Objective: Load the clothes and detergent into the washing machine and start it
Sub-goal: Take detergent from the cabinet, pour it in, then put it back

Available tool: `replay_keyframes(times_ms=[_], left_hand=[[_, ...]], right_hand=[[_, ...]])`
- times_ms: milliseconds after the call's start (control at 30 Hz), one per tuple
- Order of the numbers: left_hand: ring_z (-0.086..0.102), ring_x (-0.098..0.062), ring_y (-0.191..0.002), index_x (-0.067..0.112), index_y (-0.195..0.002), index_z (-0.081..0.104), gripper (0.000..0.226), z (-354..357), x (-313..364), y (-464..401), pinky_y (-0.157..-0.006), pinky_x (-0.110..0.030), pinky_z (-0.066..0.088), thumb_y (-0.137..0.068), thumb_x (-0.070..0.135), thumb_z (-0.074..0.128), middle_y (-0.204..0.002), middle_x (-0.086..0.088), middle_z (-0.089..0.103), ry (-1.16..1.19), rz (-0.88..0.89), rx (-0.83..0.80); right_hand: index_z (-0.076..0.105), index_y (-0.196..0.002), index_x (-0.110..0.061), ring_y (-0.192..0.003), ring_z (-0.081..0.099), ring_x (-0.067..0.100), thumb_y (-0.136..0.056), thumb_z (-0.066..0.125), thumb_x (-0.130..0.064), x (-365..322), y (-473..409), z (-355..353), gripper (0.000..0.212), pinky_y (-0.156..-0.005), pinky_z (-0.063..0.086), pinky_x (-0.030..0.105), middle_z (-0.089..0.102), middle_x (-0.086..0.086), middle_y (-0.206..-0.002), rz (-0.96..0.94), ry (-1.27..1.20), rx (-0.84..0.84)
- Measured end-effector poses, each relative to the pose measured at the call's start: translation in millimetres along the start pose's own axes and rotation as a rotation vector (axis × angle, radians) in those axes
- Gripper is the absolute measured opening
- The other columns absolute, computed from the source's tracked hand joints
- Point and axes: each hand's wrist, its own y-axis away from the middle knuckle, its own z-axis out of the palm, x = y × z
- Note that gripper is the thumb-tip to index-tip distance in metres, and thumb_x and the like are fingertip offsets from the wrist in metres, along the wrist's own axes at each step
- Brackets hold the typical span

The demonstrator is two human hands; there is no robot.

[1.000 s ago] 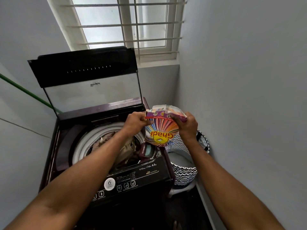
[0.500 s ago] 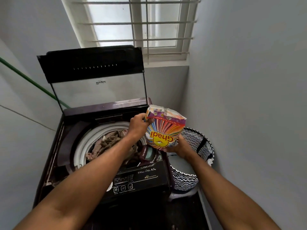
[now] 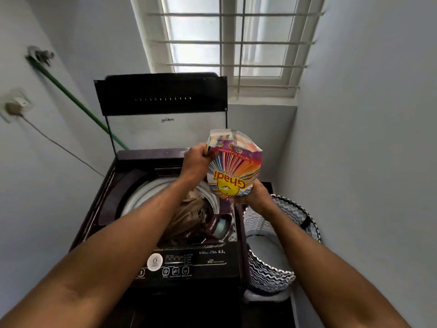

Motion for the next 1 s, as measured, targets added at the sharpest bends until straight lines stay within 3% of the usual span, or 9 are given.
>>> replay_keyframes(times_ms=[133, 267, 367, 500, 567, 633, 733, 800, 1000], left_hand=[[0.063, -0.001, -0.072, 0.014, -0.102, 0.071, 0.018, -43, 41, -11, -0.060, -0.022, 0.049, -0.092, 0.028, 0.068, -0.090, 0.002, 0.072, -0.044, 0.079, 0.144], [0.071, -0.014, -0.078, 0.020, -0.094, 0.066, 0.011, -103, 79, -18, -0.066, -0.040, 0.061, -0.089, 0.029, 0.072, -0.085, 0.003, 0.072, 0.006, 0.145, 0.288], [0.072, -0.020, -0.086, 0.024, -0.099, 0.060, 0.023, -157, 106, -20, -0.071, -0.048, 0.061, -0.084, 0.014, 0.075, -0.094, 0.001, 0.072, 0.070, 0.178, 0.413], [0.068, -0.010, -0.089, 0.024, -0.118, 0.057, 0.045, -230, 135, -4, -0.081, -0.042, 0.060, -0.081, 0.004, 0.072, -0.113, 0.008, 0.065, 0.008, 0.227, 0.545], [0.064, -0.014, -0.097, 0.021, -0.130, 0.053, 0.056, -265, 140, 10, -0.082, -0.038, 0.058, -0.081, 0.005, 0.075, -0.123, 0.006, 0.061, -0.110, 0.287, 0.607], [0.057, -0.013, -0.103, 0.020, -0.138, 0.048, 0.065, -303, 144, 25, -0.081, -0.029, 0.055, -0.082, 0.008, 0.077, -0.134, 0.002, 0.053, -0.207, 0.316, 0.700], [0.055, -0.009, -0.099, 0.020, -0.136, 0.050, 0.061, -357, 151, 50, -0.070, -0.007, 0.046, -0.083, 0.011, 0.077, -0.130, 0.000, 0.049, -0.285, 0.337, 0.816], [0.054, -0.004, -0.092, 0.019, -0.130, 0.055, 0.054, -392, 156, 67, -0.068, -0.002, 0.043, -0.083, 0.014, 0.078, -0.124, 0.000, 0.049, -0.360, 0.372, 0.870], [0.055, -0.010, -0.098, 0.026, -0.117, 0.064, 0.038, -474, 172, 122, -0.089, -0.029, 0.050, -0.082, 0.017, 0.076, -0.115, 0.007, 0.051, -0.525, 0.424, 1.008]], right_hand=[[0.062, -0.103, -0.032, -0.094, 0.069, 0.008, -0.054, 0.097, -0.026, -65, -17, -5, 0.060, -0.081, 0.058, 0.029, 0.073, -0.011, -0.100, -0.167, 0.007, -0.010], [0.065, -0.096, -0.043, -0.090, 0.069, 0.012, -0.058, 0.094, -0.029, -135, -36, 4, 0.050, -0.078, 0.056, 0.032, 0.074, -0.007, -0.098, -0.345, -0.004, -0.048], [0.070, -0.103, -0.027, -0.074, 0.067, 0.010, -0.062, 0.093, -0.025, -194, -43, 24, 0.047, -0.061, 0.052, 0.028, 0.076, -0.003, -0.092, -0.423, -0.090, -0.063], [0.067, -0.107, -0.021, -0.072, 0.068, 0.017, -0.066, 0.091, -0.027, -273, -47, 61, 0.048, -0.049, 0.052, 0.031, 0.075, -0.001, -0.092, -0.542, -0.164, -0.084], [0.070, -0.106, -0.023, -0.075, 0.070, 0.023, -0.064, 0.091, -0.031, -316, -46, 82, 0.047, -0.054, 0.057, 0.039, 0.076, -0.002, -0.091, -0.602, -0.186, -0.119], [0.073, -0.102, -0.023, -0.068, 0.069, 0.015, -0.063, 0.091, -0.031, -359, -43, 106, 0.044, -0.056, 0.056, 0.035, 0.076, -0.004, -0.085, -0.646, -0.218, -0.149], [0.075, -0.095, -0.019, -0.056, 0.063, 0.007, -0.062, 0.091, -0.035, -422, -28, 142, 0.040, -0.051, 0.047, 0.025, 0.076, -0.002, -0.079, -0.699, -0.266, -0.175], [0.074, -0.090, -0.020, -0.053, 0.063, 0.010, -0.062, 0.091, -0.039, -459, -13, 169, 0.037, -0.049, 0.047, 0.025, 0.075, 0.000, -0.075, -0.738, -0.296, -0.179], [0.078, -0.084, -0.015, -0.049, 0.067, 0.029, -0.058, 0.092, -0.039, -553, 53, 230, 0.038, -0.041, 0.054, 0.036, 0.072, 0.010, -0.065, -0.779, -0.535, -0.211]])
